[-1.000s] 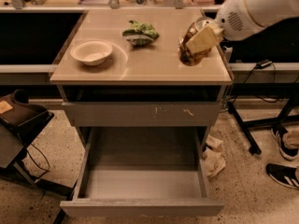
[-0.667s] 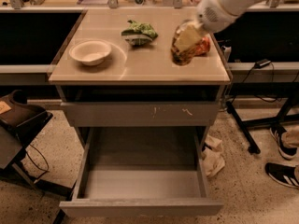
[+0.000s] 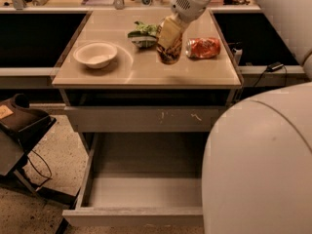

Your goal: Pick orange can from middle drawer and place on counter

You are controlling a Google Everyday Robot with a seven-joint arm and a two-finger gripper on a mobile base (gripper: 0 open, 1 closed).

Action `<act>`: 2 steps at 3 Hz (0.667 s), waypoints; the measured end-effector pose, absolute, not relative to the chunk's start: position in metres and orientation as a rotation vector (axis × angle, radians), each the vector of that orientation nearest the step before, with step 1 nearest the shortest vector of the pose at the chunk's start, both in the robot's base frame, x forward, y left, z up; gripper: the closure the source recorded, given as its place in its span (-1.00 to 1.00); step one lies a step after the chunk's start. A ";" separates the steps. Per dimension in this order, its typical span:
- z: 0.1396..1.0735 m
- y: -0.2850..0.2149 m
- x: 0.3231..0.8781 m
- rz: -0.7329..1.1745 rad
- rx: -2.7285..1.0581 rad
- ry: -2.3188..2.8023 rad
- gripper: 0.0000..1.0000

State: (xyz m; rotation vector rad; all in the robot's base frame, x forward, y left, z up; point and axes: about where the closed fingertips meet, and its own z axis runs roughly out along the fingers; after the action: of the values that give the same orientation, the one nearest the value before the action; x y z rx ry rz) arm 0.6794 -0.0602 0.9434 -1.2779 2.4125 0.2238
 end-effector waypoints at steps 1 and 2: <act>0.934 -0.060 0.682 0.240 -1.272 2.419 1.00; 0.920 -0.074 0.697 0.290 -1.218 2.439 1.00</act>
Offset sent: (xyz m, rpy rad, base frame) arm 0.0913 -0.0255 -0.0265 0.1828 0.0295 -0.0867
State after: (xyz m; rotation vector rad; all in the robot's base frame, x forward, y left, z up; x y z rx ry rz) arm 0.6966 -0.0740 0.9198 -1.2176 2.4387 0.2903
